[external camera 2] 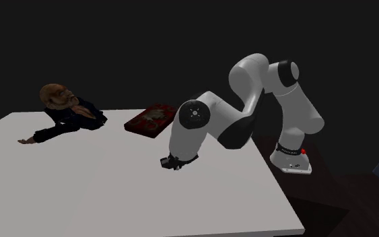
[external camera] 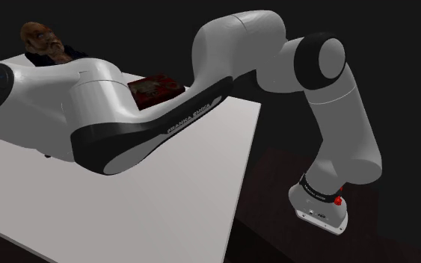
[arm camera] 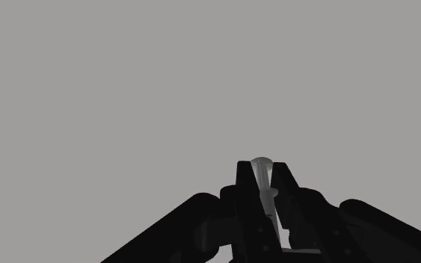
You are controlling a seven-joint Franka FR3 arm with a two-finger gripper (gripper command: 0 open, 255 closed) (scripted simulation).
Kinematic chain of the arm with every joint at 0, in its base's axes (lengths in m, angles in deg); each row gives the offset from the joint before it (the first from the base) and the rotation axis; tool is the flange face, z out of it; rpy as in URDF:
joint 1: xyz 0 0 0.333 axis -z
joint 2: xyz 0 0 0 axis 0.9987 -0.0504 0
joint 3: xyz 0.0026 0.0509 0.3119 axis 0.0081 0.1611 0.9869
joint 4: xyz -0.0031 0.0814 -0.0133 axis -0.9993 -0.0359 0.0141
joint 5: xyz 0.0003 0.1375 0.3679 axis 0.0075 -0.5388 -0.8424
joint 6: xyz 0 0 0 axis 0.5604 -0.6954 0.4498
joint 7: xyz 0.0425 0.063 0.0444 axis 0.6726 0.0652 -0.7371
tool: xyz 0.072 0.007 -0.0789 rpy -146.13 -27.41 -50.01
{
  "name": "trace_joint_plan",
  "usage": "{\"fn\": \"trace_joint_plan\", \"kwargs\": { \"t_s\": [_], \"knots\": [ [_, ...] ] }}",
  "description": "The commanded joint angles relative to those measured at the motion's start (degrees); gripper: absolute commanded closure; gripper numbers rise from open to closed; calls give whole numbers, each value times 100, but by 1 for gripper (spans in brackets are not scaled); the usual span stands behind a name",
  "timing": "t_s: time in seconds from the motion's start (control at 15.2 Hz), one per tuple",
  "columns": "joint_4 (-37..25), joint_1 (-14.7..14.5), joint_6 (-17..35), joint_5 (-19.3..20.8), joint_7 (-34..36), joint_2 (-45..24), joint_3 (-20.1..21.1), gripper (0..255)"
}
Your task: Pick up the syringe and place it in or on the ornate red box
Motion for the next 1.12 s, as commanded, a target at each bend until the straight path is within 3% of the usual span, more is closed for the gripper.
{"fn": "trace_joint_plan", "kwargs": {
  "t_s": [0.0,0.2,1.06],
  "knots": [
    [26,5,35,9,6,-77,-45,255],
    [52,27,31,-1,9,-52,-24,255],
    [-858,-286,-719,-69,-465,74,4,255]
  ]
}}
